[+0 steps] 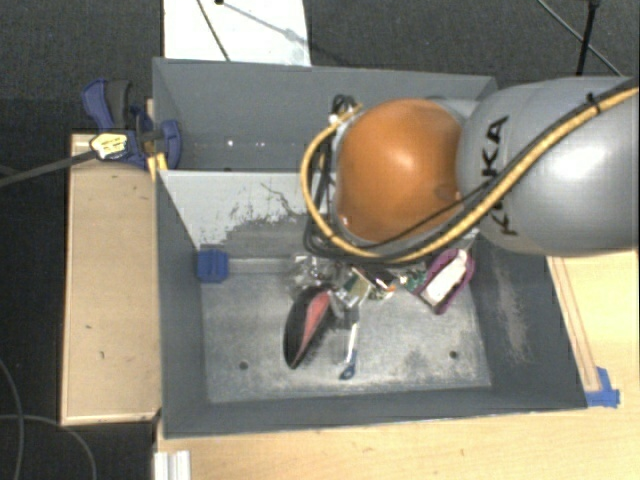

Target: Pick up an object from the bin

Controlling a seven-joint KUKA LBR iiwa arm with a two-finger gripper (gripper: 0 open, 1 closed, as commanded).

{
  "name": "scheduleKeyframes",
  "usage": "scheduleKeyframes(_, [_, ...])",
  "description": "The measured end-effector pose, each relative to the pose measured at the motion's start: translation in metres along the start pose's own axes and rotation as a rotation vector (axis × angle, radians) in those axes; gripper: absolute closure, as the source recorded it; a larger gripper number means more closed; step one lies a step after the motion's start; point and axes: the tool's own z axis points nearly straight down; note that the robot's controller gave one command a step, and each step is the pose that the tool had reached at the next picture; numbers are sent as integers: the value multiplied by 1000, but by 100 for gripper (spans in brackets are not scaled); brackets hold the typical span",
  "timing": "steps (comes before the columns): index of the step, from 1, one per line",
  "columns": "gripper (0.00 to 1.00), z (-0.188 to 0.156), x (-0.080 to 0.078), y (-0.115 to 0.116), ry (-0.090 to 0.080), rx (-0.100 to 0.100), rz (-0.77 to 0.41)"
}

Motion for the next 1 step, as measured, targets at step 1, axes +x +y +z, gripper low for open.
scheduleKeyframes(1, [100,-86,7,-12,-6,2,-136])
